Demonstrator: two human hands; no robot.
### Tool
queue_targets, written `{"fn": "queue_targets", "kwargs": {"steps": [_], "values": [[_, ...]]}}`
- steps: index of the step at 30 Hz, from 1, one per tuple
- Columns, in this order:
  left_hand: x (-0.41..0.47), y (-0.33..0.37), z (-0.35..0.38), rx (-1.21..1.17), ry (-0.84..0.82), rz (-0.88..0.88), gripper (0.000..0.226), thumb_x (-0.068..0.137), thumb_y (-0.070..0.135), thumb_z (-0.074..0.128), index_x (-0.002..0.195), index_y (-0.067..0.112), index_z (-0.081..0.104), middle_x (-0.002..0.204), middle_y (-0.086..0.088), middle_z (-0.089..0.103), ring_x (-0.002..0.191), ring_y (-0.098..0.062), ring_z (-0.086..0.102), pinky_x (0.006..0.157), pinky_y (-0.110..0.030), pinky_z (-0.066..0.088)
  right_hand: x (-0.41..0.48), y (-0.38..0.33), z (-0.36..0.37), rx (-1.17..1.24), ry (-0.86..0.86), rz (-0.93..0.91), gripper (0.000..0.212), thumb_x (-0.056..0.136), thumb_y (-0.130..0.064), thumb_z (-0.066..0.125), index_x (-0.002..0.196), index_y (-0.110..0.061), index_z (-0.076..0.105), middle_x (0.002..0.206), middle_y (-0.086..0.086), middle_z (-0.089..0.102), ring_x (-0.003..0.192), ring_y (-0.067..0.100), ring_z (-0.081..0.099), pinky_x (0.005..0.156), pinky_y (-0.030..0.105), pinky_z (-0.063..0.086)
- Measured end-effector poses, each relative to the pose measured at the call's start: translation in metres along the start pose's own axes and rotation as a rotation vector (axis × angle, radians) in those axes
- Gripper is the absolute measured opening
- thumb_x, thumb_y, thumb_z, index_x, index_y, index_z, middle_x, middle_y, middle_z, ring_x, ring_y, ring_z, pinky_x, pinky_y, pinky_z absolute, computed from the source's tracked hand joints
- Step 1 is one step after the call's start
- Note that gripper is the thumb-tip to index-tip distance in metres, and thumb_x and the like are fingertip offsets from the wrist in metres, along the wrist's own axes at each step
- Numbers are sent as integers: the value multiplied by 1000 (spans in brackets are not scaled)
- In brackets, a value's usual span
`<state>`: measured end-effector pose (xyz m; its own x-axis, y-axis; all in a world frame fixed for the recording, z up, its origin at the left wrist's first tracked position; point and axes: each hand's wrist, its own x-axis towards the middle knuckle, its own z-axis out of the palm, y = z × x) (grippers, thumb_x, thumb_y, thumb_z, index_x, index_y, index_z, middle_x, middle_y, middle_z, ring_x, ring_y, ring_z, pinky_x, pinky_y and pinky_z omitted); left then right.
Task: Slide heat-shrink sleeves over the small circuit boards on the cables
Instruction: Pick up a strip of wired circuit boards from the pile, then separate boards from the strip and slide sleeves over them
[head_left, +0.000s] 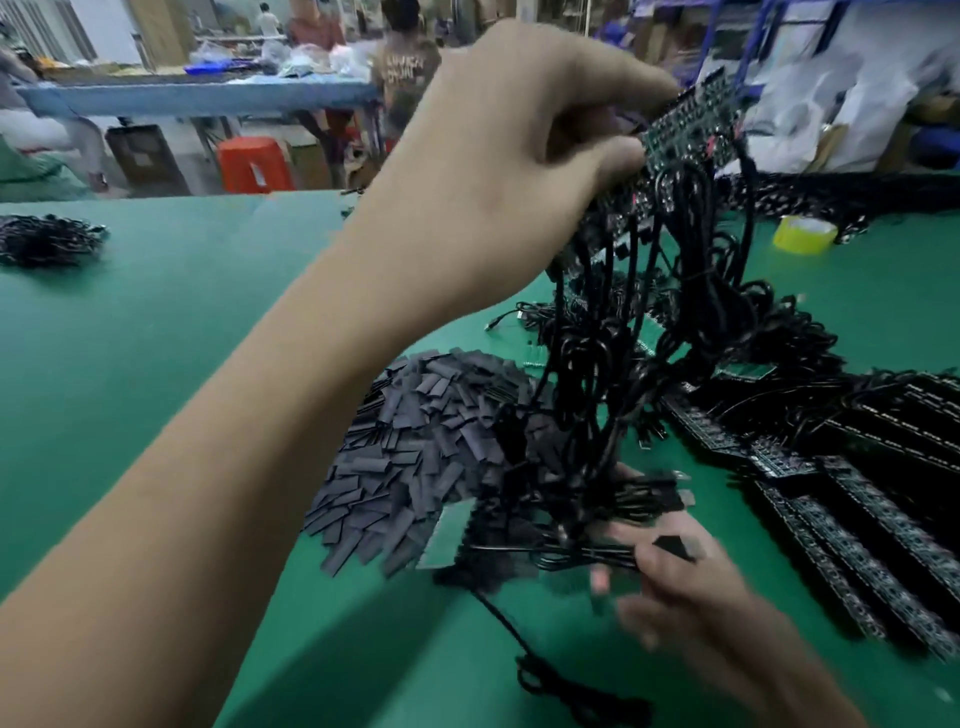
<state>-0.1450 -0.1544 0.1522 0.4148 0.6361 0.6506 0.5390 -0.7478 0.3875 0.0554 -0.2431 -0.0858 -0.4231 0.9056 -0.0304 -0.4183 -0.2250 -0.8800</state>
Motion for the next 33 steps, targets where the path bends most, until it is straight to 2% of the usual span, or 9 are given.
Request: {"fn": "queue_targets", "kwargs": {"steps": [3,7,11,17,21,24,26,30,33], "values": [[-14,-10,8,-114,3,-144,34,100,19,64,134,25,66,92,24,66,79,8,62,73,-5,45,-2,0,-13,-30,215,-31,42,56,-37,99,91,-33,78,91,14,74,65,17,67,44,25,45],[-40,-25,25,-234,91,-263,32,99,13,64,130,21,69,94,2,75,86,-14,70,84,-30,57,4,-10,-37,116,451,-21,25,82,-14,65,104,-15,78,93,15,75,58,15,64,43,21,45],[-60,-39,42,-338,171,-392,32,99,8,63,129,16,69,99,-6,77,93,-22,71,91,-34,56,6,-19,-48,49,577,21,44,87,-19,58,129,-9,61,114,24,74,61,17,70,43,20,51],[-70,-40,43,-420,226,-372,34,99,9,63,131,20,67,98,-1,76,90,-17,69,88,-25,57,-14,-10,-57,-118,779,26,34,96,-19,59,128,-9,63,97,16,76,69,24,75,52,26,60],[-71,-44,26,-456,179,-319,34,99,8,62,132,20,66,103,-10,76,94,-26,69,93,-38,58,-17,-7,-43,-223,841,11,38,89,-27,65,115,0,59,113,18,73,95,30,77,79,42,62],[-77,-53,15,-466,95,-300,34,98,11,62,126,30,67,110,-7,77,104,-28,70,99,-42,56,-19,0,-31,-151,866,-8,71,94,-20,65,152,-2,29,117,18,67,105,31,74,97,48,52],[-83,-61,10,-470,56,-316,33,96,17,64,120,38,70,108,1,77,100,-15,71,98,-33,55,-23,0,-25,-110,850,-8,67,87,-20,69,146,-7,39,118,16,67,105,29,75,98,47,51],[-97,-73,0,-447,-38,-345,29,93,28,66,113,46,74,107,6,78,97,-7,69,96,-26,53,-47,-9,-20,-310,917,95,71,72,-31,78,138,-16,54,112,2,73,89,29,78,76,43,64],[-104,-73,-11,-416,-84,-345,28,91,33,66,113,49,73,103,11,78,92,-1,70,89,-18,53,-71,-19,-27,-878,993,123,66,59,-84,67,112,-44,70,89,-17,77,65,15,77,63,43,64]]}}
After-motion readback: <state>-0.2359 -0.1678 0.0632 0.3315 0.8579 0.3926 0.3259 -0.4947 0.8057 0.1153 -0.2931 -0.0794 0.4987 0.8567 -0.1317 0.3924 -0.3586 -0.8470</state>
